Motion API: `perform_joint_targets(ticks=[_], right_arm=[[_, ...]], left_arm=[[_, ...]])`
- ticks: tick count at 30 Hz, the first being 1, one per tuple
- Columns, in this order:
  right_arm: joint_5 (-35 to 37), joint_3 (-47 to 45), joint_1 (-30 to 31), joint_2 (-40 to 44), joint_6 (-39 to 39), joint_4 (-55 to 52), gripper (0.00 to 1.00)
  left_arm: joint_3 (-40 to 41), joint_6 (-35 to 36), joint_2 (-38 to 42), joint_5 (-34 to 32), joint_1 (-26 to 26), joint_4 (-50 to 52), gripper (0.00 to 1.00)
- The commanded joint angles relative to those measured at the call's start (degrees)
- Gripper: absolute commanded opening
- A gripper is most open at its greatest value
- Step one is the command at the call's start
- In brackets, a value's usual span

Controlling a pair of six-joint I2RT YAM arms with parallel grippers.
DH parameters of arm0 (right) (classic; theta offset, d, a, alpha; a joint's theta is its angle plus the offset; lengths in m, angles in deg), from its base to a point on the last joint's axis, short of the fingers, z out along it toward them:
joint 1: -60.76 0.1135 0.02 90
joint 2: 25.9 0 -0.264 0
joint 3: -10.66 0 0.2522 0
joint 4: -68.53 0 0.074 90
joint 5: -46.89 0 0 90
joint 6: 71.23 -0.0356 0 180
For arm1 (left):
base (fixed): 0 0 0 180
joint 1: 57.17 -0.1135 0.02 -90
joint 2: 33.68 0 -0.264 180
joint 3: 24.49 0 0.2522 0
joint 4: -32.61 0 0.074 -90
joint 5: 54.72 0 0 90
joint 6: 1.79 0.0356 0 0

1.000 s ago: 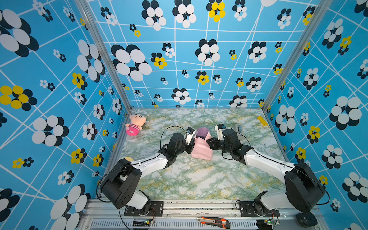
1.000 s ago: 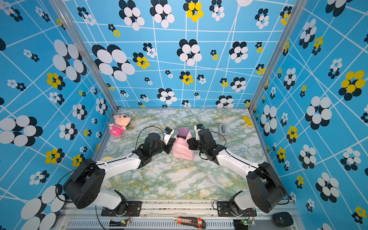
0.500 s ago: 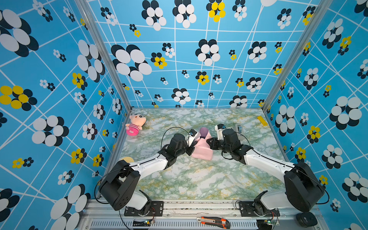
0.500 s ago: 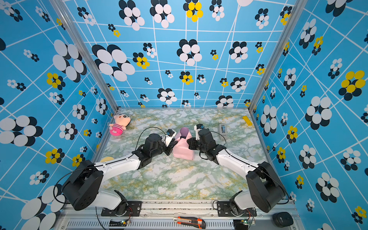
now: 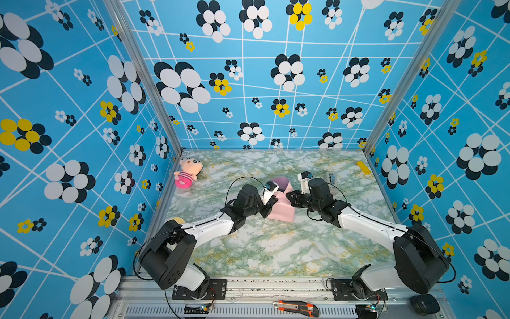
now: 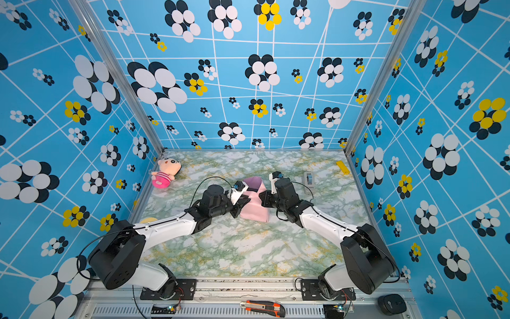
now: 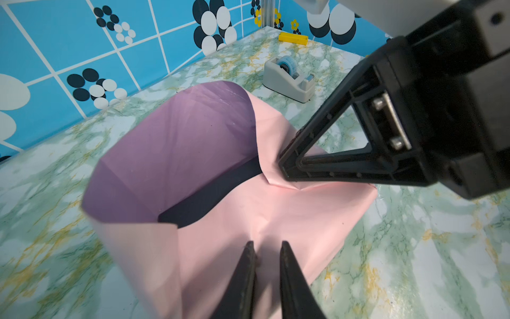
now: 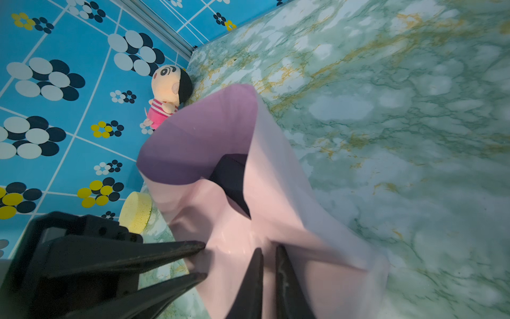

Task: Wrap a gift box in wrapping paper
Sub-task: Fold the seventh fold of the wrapping paper on the gift box.

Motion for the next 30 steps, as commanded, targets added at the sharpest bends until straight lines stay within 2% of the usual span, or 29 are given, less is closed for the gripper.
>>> perform_joint_targets(ticks=[1,5,8,10,13,16,17,19,24,30], right_arm=[[-0.5,-1.1,-0.1,-1.8,0.1,-7.4,0.15],[-0.7,-1.1,-0.1,-2.6,0.4,-8.0,0.14],[-1.1,-1.3,-0.1,-2.6,0.4,-7.5,0.14],[-2.1,-1.3,-0.4,-2.8,-0.2,-6.8,0.14],[-3.2,-1.1,-0.5,-2.6,-1.1,-6.9,0.14],[-2.6,-1.1,-0.6,-2.2,-1.2,-8.1,0.13],[-2.2,-1.0,-0.7,-2.1,-1.1,-8.7,0.13],[-2.2,-1.1,-0.9,-2.1,-1.1,-9.0,0.13],[-2.8,-1.2,-0.9,-2.0,-1.2,-8.3,0.13],[-3.8,-1.5,-1.0,-2.0,-1.2,-7.5,0.13]], left_arm=[[0.4,-3.8,1.9,1.6,-1.5,-2.2,0.29],[1.6,-7.6,7.9,0.0,-4.7,-1.9,0.62],[1.0,-6.4,9.3,-4.6,-5.1,3.0,0.74],[0.8,-5.4,8.9,-4.2,-5.2,5.0,0.8],[0.3,-5.4,8.6,-2.9,-4.7,6.4,0.81],[0.4,-8.1,7.8,-11.1,-4.4,5.6,0.79],[0.0,-9.9,7.1,-11.9,-5.4,6.2,0.79],[-0.5,-12.0,6.1,-8.9,-7.1,7.2,0.8],[-0.5,-12.9,3.3,-4.3,-7.3,6.6,0.83],[-0.9,-14.4,-0.3,-1.4,-7.1,2.2,0.79]])
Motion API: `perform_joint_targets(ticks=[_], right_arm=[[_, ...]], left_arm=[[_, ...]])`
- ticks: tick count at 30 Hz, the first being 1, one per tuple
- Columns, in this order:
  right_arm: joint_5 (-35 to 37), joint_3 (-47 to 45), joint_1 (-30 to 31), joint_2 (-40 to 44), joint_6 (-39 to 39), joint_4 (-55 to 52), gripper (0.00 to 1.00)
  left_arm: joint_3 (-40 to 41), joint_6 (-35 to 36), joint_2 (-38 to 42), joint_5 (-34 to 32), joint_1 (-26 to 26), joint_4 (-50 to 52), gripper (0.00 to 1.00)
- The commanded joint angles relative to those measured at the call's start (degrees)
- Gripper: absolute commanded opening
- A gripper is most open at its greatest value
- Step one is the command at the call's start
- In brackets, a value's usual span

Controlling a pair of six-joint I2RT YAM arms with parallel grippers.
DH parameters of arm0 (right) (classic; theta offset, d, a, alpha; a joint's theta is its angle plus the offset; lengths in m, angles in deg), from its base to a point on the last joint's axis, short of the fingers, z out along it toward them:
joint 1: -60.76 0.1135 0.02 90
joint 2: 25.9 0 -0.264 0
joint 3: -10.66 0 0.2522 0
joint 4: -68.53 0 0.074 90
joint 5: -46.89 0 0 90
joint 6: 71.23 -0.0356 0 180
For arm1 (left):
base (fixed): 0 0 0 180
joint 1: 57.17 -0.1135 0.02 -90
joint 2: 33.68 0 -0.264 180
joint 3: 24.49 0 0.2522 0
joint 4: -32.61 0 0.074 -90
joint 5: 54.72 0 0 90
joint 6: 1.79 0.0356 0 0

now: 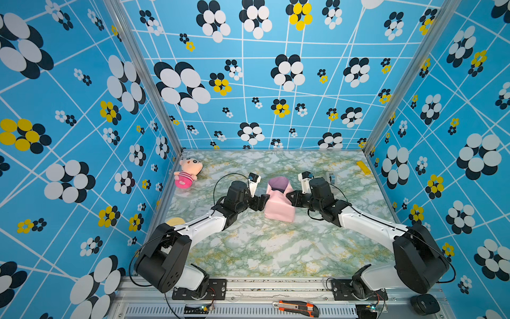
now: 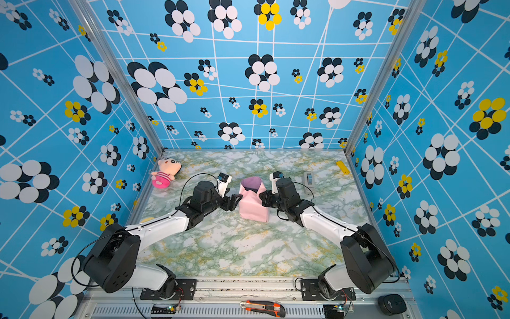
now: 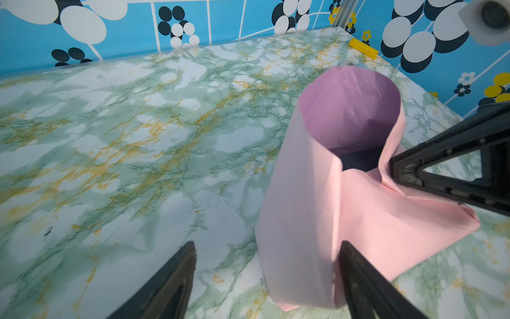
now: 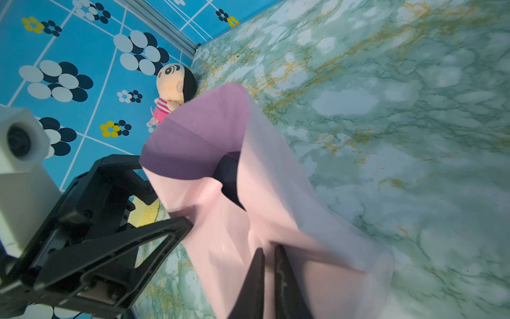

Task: Wrap a gift box in wrapping paper
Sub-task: Fold the seventh fold of the wrapping paper on the gift box.

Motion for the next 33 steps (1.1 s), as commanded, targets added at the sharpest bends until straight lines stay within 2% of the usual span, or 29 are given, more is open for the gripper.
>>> perform_joint_targets(ticks=[1,2,7,9,11,15,19,21,22,23,25,28,30,33], right_arm=[[-1.0,-1.6,0.0,-1.8,-0.2,-7.4,0.13],[-1.0,-1.5,0.0,-1.7,-0.2,-7.2,0.13],[-0.4,-1.7,-0.1,-1.4,-0.2,-6.8,0.13],[0.0,-1.7,-0.1,-1.2,-0.2,-7.1,0.12],[1.0,-1.8,-0.1,-0.7,0.0,-7.3,0.13],[1.6,-1.7,-0.2,-0.4,0.0,-7.4,0.13],[1.4,-1.6,-0.2,-0.9,0.1,-7.4,0.13],[1.4,-1.8,-0.2,-1.1,0.0,-7.2,0.13],[1.3,-1.7,-0.2,-1.2,0.0,-7.3,0.12],[1.2,-1.7,-0.2,-1.2,0.0,-7.3,0.12],[1.2,-1.7,-0.2,-1.0,0.0,-7.4,0.12],[1.3,-1.7,-0.2,-0.8,0.1,-7.5,0.12],[1.2,-1.9,-0.2,-0.8,0.2,-7.5,0.12],[1.2,-2.1,-0.2,-0.7,0.2,-7.5,0.12]], left_arm=[[-1.6,-1.4,-2.4,2.7,0.2,-2.4,0.73],[-1.8,-1.7,-3.2,2.7,0.3,-3.0,0.69],[-2.0,-3.0,-5.4,2.5,0.5,-4.8,0.64],[-1.5,-2.2,-5.5,2.0,1.0,-5.9,0.52],[-0.9,-1.4,-5.4,1.0,1.6,-6.7,0.31],[-0.3,1.6,-5.1,1.1,2.9,-6.8,0.19],[0.7,6.2,-4.4,-1.8,5.3,-7.7,0.08],[1.0,7.3,-4.0,-3.7,6.1,-7.9,0.07],[0.8,7.1,-3.9,-4.4,6.2,-8.0,0.11],[0.7,6.4,-3.8,-5.6,6.1,-7.9,0.21],[0.3,5.3,-3.6,-6.3,5.8,-8.1,0.25],[-0.1,2.4,-3.4,-6.0,4.9,-8.9,0.18],[-0.2,1.4,-3.2,-6.5,4.7,-9.6,0.01],[-0.3,0.0,-2.8,-9.4,4.5,-10.0,0.0]])
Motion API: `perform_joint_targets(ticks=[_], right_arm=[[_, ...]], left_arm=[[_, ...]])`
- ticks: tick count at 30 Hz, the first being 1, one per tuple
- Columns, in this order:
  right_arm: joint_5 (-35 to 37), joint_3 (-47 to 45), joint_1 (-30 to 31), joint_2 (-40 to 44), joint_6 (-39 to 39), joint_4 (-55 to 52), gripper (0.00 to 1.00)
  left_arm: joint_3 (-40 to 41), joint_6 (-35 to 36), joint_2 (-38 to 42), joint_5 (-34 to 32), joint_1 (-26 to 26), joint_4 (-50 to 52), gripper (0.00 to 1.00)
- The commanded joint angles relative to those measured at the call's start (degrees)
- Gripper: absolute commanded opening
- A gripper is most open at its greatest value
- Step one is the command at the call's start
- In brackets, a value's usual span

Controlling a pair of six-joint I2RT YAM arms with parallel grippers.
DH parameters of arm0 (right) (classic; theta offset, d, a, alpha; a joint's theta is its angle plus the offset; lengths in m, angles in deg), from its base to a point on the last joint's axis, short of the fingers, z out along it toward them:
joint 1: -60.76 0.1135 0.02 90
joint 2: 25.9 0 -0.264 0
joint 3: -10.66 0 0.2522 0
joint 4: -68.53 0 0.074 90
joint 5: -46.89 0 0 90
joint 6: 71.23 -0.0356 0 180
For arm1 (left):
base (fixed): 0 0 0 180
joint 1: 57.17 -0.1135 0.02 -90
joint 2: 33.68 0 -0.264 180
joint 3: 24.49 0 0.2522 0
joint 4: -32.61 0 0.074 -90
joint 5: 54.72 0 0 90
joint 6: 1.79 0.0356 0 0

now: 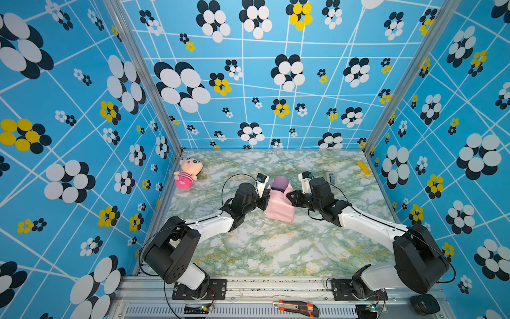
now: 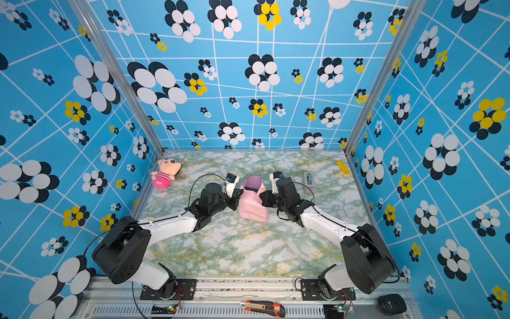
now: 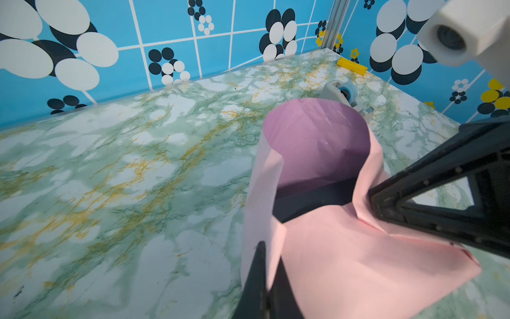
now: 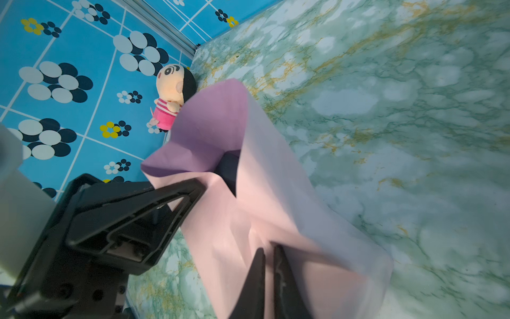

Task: Wrap a gift box in wrapping paper
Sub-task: Fold the seventh fold of the wrapping paper on the gift box.

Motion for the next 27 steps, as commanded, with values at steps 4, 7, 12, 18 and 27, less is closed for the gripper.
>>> perform_joint_targets(ticks=[4,7,12,18,27], right_arm=[[0.6,-2.5,-0.1,-0.6,0.3,-7.1,0.12],[0.6,-2.8,-0.1,-0.3,0.4,-7.2,0.12],[0.8,-3.6,-0.1,0.1,0.5,-6.9,0.12],[0.8,-3.6,-0.2,-0.2,0.5,-6.8,0.12],[0.8,-3.3,-0.2,-0.8,0.5,-6.7,0.11]], left_arm=[[-1.5,-3.0,-0.1,-1.5,-1.5,0.8,0.31],[-2.2,-5.6,-1.4,-0.7,-2.5,-0.4,0.41],[-4.3,-8.1,-3.6,0.7,-3.8,-1.6,0.31],[-3.7,-6.7,-2.9,4.0,-3.7,-2.7,0.17],[2.3,-1.7,4.4,8.1,-2.9,-2.7,0.32]])
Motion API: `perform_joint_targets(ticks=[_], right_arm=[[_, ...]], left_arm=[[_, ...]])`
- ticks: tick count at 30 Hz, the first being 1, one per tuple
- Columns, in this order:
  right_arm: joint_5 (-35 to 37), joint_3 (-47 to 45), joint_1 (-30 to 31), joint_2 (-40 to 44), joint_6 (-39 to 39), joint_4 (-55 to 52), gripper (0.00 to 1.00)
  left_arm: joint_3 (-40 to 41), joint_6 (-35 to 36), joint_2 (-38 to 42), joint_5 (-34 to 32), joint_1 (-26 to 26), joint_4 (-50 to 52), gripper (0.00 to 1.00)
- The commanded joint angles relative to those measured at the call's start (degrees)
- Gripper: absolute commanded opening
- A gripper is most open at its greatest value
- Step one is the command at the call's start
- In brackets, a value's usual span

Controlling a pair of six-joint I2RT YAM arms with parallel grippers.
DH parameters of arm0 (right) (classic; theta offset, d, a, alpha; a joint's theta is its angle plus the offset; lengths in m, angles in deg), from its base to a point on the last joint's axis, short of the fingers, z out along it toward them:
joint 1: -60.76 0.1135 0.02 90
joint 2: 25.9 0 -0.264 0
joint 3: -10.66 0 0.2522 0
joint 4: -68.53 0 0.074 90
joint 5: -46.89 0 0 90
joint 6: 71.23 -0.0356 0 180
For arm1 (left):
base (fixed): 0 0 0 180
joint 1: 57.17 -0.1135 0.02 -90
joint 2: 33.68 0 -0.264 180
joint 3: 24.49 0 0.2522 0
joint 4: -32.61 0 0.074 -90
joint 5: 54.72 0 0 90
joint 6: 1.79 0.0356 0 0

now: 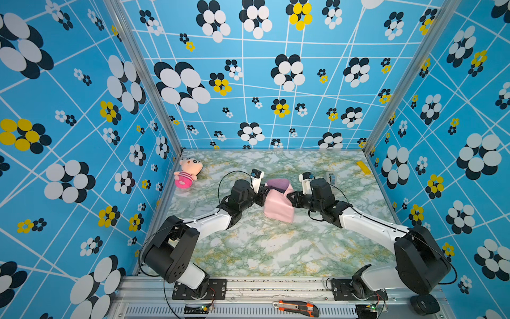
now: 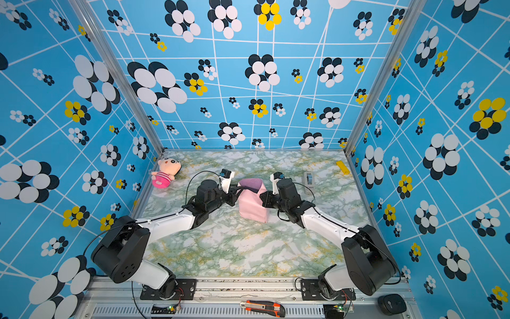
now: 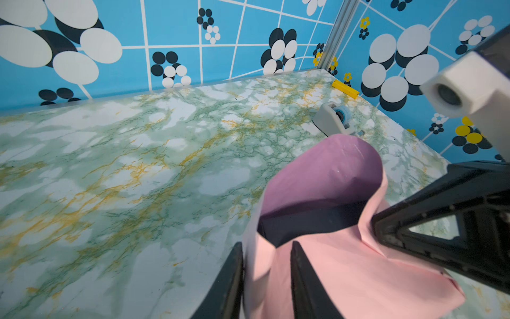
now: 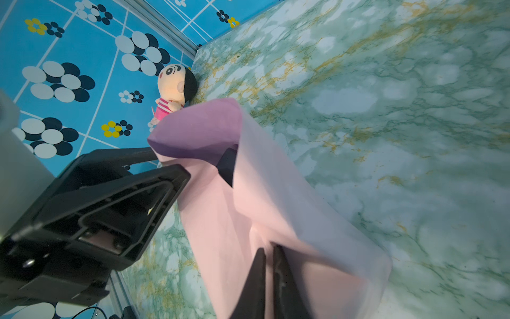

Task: Wrap a gift box in wrapping paper
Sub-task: Fold the seventh fold of the wrapping paper on the gift box.

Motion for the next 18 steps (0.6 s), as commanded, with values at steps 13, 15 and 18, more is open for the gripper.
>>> perform_joint_targets(ticks=[13,15,18], right_arm=[[0.6,-2.2,-0.1,-1.6,0.4,-7.2,0.11],[0.5,-2.3,-0.2,-1.5,0.4,-7.3,0.11],[0.8,-2.2,-0.1,-1.1,0.5,-7.5,0.11]], left_arm=[[0.5,3.7,1.8,2.6,1.7,1.1,0.0],[0.1,3.6,1.5,2.3,1.8,0.8,0.04],[0.9,3.5,3.4,-0.7,2.0,1.5,0.33]])
